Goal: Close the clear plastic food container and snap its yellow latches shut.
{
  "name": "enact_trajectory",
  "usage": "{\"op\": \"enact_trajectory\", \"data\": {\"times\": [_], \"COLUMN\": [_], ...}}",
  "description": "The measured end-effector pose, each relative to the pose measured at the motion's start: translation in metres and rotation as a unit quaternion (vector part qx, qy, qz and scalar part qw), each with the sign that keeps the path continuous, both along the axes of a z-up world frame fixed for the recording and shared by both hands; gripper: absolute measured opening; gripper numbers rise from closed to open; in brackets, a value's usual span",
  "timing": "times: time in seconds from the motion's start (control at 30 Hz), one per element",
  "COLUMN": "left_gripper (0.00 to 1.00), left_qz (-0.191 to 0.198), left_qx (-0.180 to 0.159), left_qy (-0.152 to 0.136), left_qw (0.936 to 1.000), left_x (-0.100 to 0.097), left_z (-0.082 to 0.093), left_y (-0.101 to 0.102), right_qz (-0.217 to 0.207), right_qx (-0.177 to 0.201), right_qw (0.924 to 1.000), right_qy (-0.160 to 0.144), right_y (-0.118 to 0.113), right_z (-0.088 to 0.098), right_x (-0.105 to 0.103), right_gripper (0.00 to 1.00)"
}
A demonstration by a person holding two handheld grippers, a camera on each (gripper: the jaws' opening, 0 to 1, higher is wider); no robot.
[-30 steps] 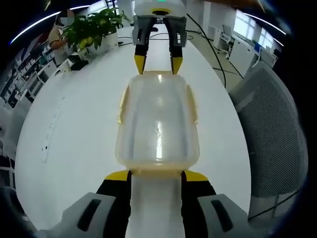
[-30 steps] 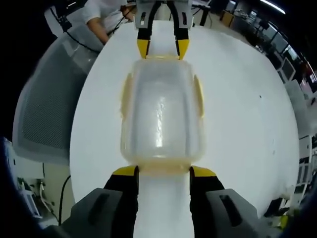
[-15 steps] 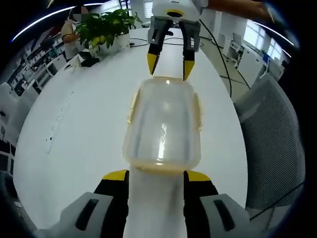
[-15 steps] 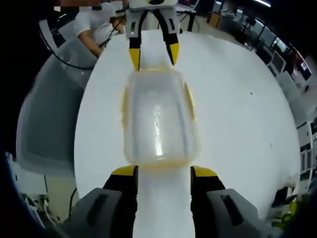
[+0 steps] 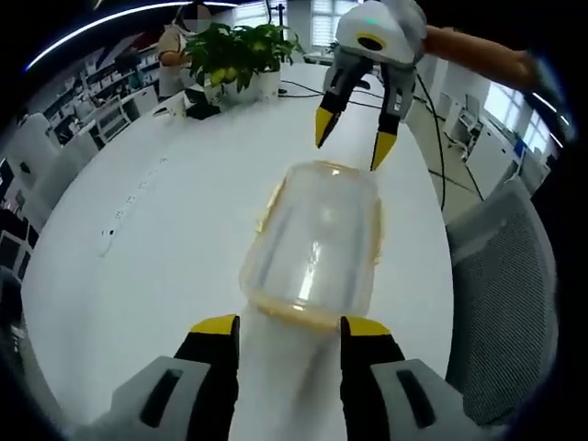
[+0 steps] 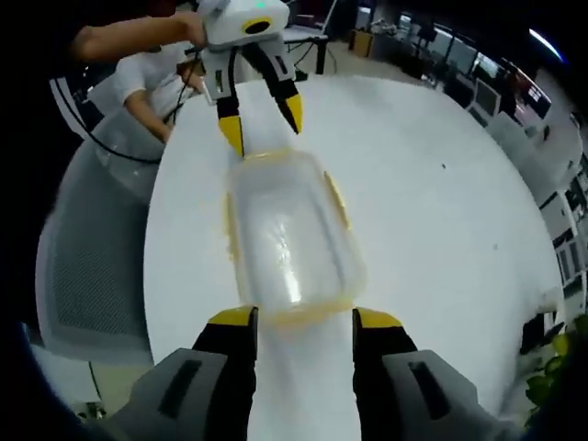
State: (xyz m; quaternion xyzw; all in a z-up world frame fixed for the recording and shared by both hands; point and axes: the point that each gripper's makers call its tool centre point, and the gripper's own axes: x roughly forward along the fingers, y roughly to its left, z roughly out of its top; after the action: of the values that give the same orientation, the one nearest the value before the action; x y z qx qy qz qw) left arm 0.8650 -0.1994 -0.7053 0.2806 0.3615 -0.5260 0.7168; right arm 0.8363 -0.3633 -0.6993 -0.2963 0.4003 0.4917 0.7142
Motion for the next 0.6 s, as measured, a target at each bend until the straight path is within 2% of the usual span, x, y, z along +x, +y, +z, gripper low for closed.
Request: {"op": "enact_trajectory", "data": {"times": [0.1,0.17,0.27,0.6], "left_gripper": [0.38,0.38,0.38,0.37], "left_qz": [0.037,0.056,0.101,0.148], "left_qx": [-0.017,-0.023,-0.037,-0.064], "left_qy": [0.011,0.008,0.02,0.022], "left_qw": [0.9991,0.9981,0.994,0.9868], "left_x": [-0.001,0.0011,0.0011,-0.004], "left_z": [0.0004,0.0007,0.0004,-0.0033], "left_y": [-0.0012,-0.0007,0.0008,-0.0004], "right_qz": [-0.023,-0.037,-0.051,-0.11], "right_qx": [0.007,0.002,0.002,0.036], "right_qw": [0.9997,0.9993,0.9985,0.9932], "right_qy": [-0.005,-0.011,-0.018,-0.014], "right_y": [-0.0004,-0.0027,-0.0036,0.0006], "right_z": [-0.0011,-0.0034,-0.0051,-0.0088], "right_x": [0.0018,0.0037,0.0037,-0.0002], "right_gripper": [0.37,0.36,0.36,0.35]}}
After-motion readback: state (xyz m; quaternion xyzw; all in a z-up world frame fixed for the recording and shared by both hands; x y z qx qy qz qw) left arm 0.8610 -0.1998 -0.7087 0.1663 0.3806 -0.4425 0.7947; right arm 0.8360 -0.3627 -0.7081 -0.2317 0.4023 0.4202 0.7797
